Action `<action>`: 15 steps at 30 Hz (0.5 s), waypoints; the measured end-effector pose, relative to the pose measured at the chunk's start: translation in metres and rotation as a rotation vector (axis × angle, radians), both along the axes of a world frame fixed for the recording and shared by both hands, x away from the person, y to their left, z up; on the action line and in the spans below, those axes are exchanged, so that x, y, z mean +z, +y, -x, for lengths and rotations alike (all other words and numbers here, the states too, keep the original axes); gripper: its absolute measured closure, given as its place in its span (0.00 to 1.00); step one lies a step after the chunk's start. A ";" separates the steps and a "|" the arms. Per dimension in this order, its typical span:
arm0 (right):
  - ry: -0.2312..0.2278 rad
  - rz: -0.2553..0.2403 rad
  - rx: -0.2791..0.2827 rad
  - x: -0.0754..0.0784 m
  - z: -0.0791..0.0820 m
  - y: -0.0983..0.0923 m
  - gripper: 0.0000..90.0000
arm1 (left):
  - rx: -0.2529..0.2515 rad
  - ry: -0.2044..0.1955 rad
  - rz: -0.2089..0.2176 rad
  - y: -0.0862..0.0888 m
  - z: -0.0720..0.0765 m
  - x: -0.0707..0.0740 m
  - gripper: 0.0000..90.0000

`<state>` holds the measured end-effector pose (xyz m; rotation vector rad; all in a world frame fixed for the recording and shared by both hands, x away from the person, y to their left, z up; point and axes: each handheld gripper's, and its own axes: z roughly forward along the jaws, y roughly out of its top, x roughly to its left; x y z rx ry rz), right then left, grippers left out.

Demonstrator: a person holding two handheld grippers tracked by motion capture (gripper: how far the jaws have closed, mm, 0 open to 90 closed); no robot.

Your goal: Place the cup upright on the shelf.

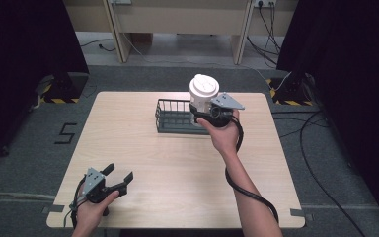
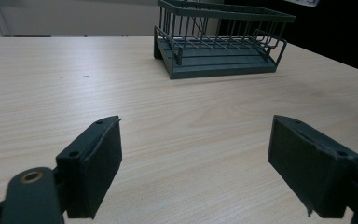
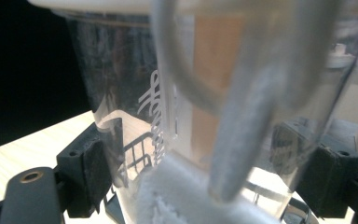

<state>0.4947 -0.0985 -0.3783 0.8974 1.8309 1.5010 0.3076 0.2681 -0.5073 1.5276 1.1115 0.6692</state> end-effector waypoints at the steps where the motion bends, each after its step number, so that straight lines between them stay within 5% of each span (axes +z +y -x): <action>1: 0.001 -0.002 0.000 0.001 -0.001 0.001 0.20 | 0.000 0.000 0.000 0.000 0.000 0.000 0.19; 15: 0.008 -0.012 -0.012 0.006 -0.016 0.009 0.20 | -0.001 -0.002 0.003 0.000 0.000 0.000 0.19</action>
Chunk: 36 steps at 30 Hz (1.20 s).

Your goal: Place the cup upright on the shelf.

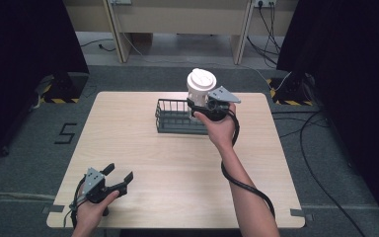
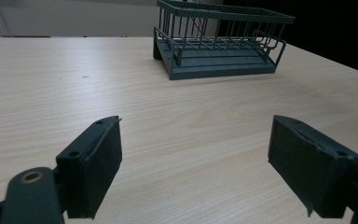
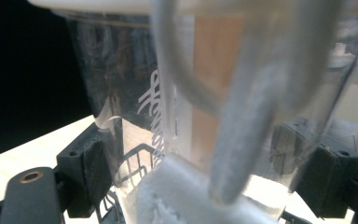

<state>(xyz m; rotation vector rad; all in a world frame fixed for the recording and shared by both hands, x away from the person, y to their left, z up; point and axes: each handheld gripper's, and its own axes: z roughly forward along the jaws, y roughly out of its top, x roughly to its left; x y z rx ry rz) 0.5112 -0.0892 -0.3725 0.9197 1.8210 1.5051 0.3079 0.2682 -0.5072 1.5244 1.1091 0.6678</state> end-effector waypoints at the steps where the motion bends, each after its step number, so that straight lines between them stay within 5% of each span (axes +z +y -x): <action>1: -0.001 0.001 -0.002 0.000 -0.001 0.000 0.20 | 0.000 0.000 0.001 0.000 0.000 0.000 0.19; 36: 0.029 -0.007 -0.033 -0.002 -0.035 0.018 0.20 | -0.001 0.000 0.009 0.001 -0.001 0.000 0.19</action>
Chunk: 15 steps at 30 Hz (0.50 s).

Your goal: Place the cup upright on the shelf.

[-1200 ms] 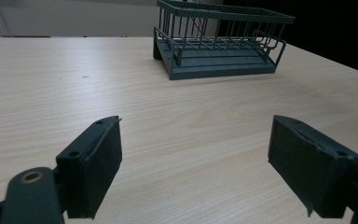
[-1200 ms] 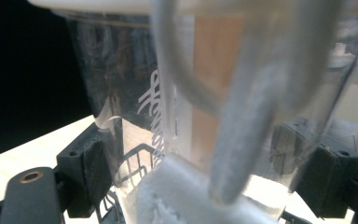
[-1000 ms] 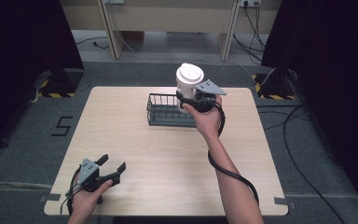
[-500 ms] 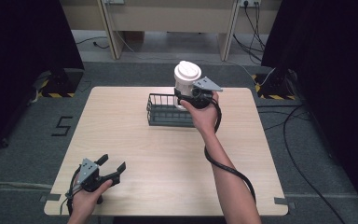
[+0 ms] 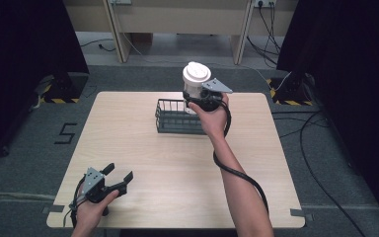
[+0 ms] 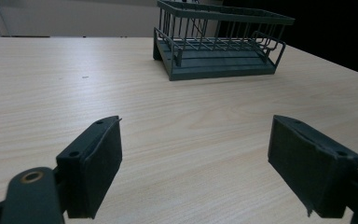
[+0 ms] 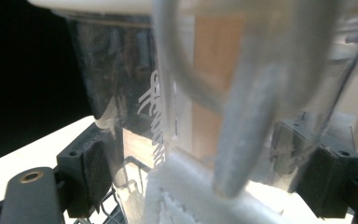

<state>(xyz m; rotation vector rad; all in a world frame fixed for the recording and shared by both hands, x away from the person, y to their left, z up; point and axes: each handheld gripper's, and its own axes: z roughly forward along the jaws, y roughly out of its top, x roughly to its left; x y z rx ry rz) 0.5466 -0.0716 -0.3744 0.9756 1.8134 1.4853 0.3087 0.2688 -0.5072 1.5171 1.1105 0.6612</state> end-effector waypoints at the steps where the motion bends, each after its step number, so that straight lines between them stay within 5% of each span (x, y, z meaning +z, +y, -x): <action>1: 0.000 0.000 0.000 0.000 0.000 0.000 0.20 | 0.000 0.000 0.000 0.000 0.000 0.000 0.19; 15: 0.020 -0.008 -0.017 -0.007 -0.010 0.005 0.20 | -0.001 -0.001 0.000 0.000 0.000 0.000 0.19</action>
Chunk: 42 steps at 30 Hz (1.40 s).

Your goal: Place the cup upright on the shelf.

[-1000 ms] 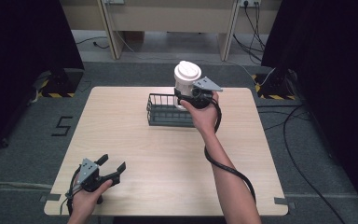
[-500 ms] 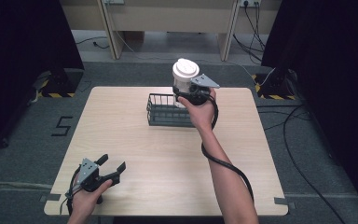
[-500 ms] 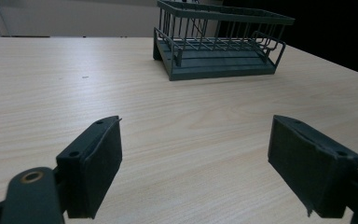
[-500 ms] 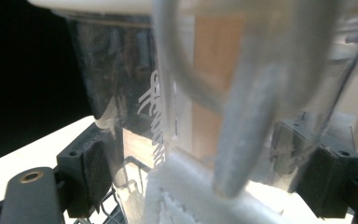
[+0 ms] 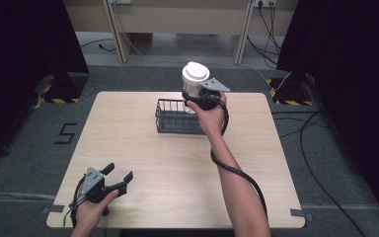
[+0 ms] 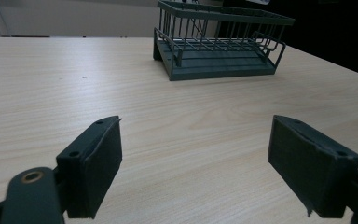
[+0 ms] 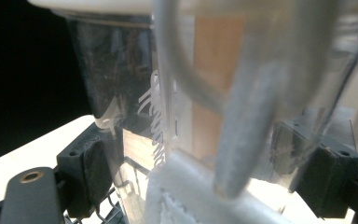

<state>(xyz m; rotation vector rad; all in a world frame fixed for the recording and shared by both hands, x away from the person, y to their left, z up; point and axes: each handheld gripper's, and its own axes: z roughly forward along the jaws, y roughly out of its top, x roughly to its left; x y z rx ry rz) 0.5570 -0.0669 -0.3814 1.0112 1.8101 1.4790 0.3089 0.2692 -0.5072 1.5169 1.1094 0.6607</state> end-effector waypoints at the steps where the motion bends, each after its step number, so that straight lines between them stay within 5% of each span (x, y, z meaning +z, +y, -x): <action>1: 0.002 0.000 0.000 -0.001 -0.001 0.000 0.20 | 0.000 0.000 0.000 0.000 0.000 0.000 0.19; 42: 0.056 0.028 -0.030 -0.029 -0.019 0.013 0.20 | -0.002 -0.002 0.003 0.001 0.000 0.001 0.19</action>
